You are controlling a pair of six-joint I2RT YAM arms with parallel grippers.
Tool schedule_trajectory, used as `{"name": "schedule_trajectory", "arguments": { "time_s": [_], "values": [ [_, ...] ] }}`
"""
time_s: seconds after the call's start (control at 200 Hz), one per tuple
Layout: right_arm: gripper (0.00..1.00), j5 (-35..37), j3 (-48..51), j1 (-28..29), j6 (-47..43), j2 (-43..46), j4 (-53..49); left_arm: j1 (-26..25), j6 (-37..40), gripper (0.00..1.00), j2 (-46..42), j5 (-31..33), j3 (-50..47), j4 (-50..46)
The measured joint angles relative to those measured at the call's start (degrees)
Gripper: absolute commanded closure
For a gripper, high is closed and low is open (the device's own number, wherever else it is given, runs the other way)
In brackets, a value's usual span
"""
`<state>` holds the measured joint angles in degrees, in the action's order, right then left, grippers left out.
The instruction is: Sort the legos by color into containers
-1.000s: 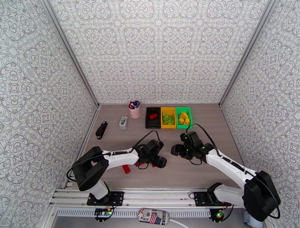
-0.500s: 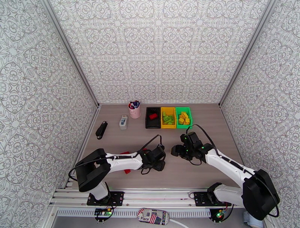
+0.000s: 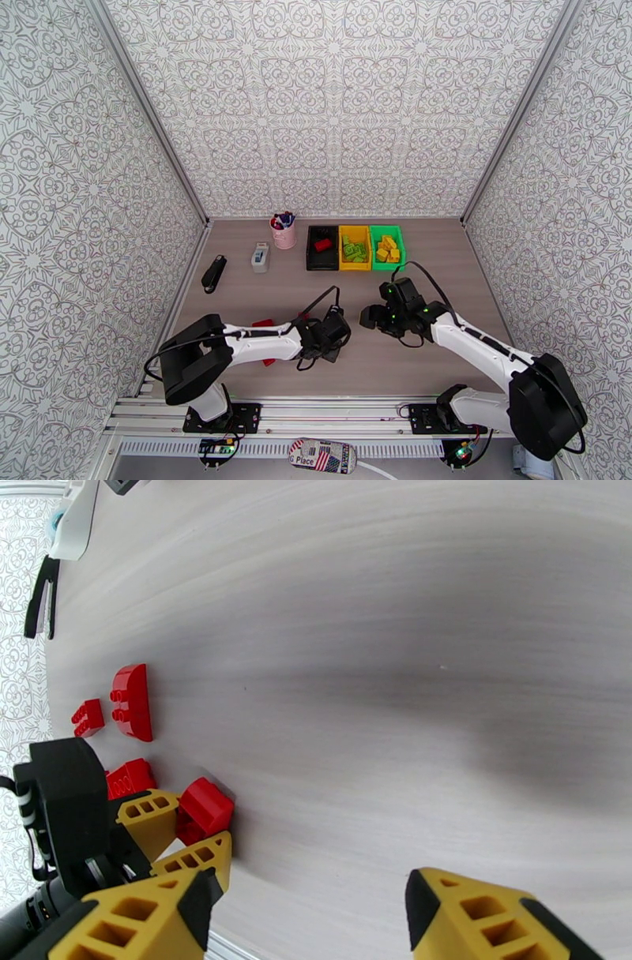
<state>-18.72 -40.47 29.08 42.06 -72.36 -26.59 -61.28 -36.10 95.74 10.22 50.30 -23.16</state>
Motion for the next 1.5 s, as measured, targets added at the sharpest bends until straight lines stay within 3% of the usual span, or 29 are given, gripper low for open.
{"name": "schedule_trajectory", "arguments": {
  "time_s": [0.275, 0.53, 0.715, 0.835, 1.055, 1.146, 1.351, 1.496],
  "values": [
    [0.34, -3.04, 0.37, 1.79, 2.69, -3.02, 6.8, 5.99, 0.0, 0.68, -4.42, -3.93, -1.09, -1.42],
    [0.34, -3.3, -2.03, 5.11, 4.15, -8.52, 9.81, 18.32, 0.5, 0.67, -9.57, -10.99, -0.98, 1.46],
    [0.33, 0.15, -11.41, 5.11, 1.79, -10.14, 6.25, 27.34, 2.78, 0.66, -8.63, -14.93, 5.79, 1.53],
    [0.27, 3.15, -19.15, 4.92, -1.05, -11.15, 2.29, 31.78, 5.11, 0.65, -4.85, -16.72, 14.14, 1.46],
    [0.01, 5.31, -27.47, 1.4, -4.2, -12.52, -1.68, 35.63, 8.92, 0.63, 6.69, -19.28, 29.24, 0.46],
    [0.01, 5.62, -28.39, -0.66, -4.11, -12.52, -2.29, 36.57, 9.79, 0.61, 11.8, -19.71, 35.28, -0.66],
    [0.01, 3.89, -30.53, -3.96, -3.96, -15.96, -3.15, 37.83, 12.28, 0.35, 23.06, -20.55, 49.7, -3.72],
    [0.01, 3.89, -29.46, -3.96, -4.0, -16.96, -3.82, 37.81, 12.81, 0.31, 24.35, -20.57, 52.24, -4.83]
  ]
}}
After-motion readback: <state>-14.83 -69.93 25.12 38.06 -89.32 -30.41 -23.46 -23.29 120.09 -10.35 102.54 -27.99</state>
